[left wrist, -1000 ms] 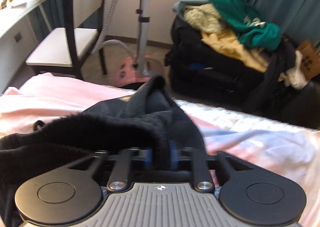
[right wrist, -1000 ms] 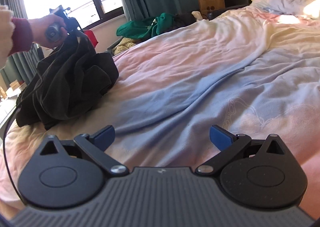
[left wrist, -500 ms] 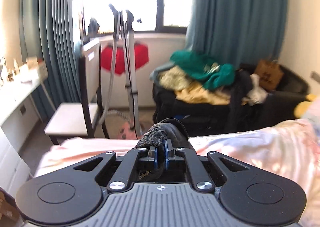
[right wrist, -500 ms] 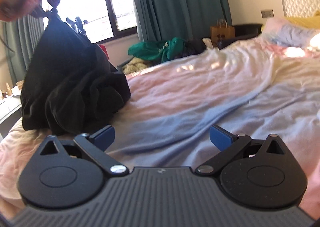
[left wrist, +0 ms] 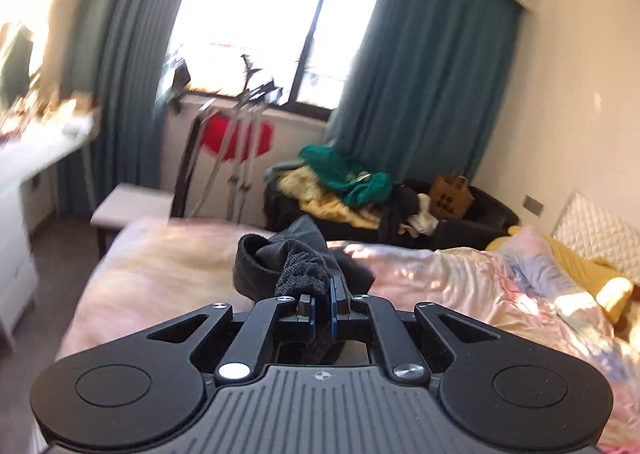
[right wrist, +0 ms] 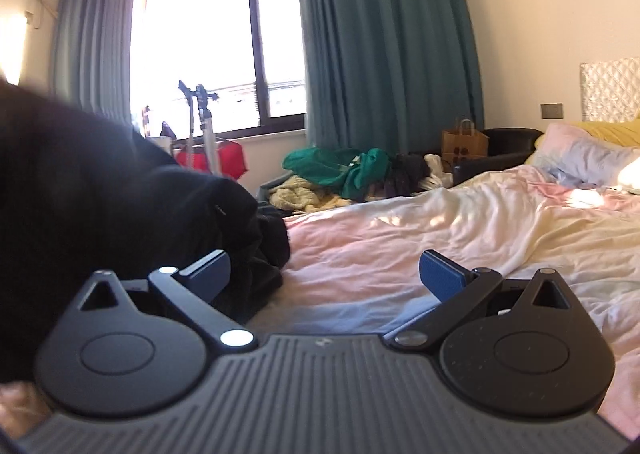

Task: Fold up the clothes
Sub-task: 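Lift the shorts with the left tool and carry them across the bed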

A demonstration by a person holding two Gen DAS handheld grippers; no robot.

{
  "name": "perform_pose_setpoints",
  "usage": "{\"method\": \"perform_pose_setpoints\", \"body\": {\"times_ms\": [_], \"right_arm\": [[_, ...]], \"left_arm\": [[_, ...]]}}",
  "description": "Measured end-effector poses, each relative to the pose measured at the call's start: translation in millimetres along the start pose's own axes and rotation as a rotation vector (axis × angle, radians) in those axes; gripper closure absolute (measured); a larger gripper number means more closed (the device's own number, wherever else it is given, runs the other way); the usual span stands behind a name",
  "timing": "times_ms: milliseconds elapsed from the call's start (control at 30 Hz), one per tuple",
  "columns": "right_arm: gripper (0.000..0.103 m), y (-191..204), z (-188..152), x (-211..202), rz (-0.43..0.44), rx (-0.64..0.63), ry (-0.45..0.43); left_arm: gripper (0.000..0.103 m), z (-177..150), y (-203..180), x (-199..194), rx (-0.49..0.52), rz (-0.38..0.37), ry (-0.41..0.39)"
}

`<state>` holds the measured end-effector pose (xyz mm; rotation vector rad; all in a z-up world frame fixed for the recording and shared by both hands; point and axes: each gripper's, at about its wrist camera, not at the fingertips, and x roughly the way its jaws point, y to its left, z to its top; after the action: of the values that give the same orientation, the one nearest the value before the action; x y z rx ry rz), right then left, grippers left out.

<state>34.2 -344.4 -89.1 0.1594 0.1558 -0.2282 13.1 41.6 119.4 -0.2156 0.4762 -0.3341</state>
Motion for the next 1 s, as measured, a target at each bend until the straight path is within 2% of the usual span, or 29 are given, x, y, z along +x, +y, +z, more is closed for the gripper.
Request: {"method": "perform_pose_setpoints", "body": {"times_ms": [167, 233, 300, 400, 500, 600, 733, 800, 867, 933, 1000], "right_arm": [[0.000, 17, 5, -26, 0.117, -0.029, 0.061], [0.000, 23, 4, -31, 0.150, -0.037, 0.087], [0.000, 28, 0, -31, 0.166, -0.041, 0.120], [0.000, 33, -6, -28, 0.187, -0.042, 0.158], [0.000, 35, -11, -19, 0.201, -0.021, 0.184], [0.000, 38, -16, -8, 0.211, 0.009, 0.206], [0.000, 41, -23, 13, 0.214, 0.056, 0.233], [0.000, 41, -27, 24, 0.212, 0.069, 0.241], [0.000, 42, -32, 37, 0.207, 0.069, 0.249], [0.000, 43, -38, 50, 0.202, 0.072, 0.266], [0.000, 45, -46, 63, 0.198, 0.076, 0.287]], "left_arm": [[0.096, -88, 87, -12, -0.233, 0.113, 0.006], [0.096, -109, 112, -10, -0.297, 0.155, 0.006], [0.096, -112, 128, -8, -0.325, 0.184, -0.006], [0.096, -84, 144, 0, -0.382, 0.179, -0.024], [0.096, -17, 144, 27, -0.370, 0.225, -0.067], [0.097, 47, 163, 51, -0.391, 0.317, -0.118], [0.097, 115, 200, 96, -0.407, 0.501, -0.194], [0.096, 136, 222, 125, -0.420, 0.597, -0.217], [0.096, 146, 249, 159, -0.433, 0.677, -0.202], [0.096, 139, 276, 195, -0.456, 0.726, -0.152], [0.095, 121, 297, 221, -0.478, 0.729, -0.111]]}}
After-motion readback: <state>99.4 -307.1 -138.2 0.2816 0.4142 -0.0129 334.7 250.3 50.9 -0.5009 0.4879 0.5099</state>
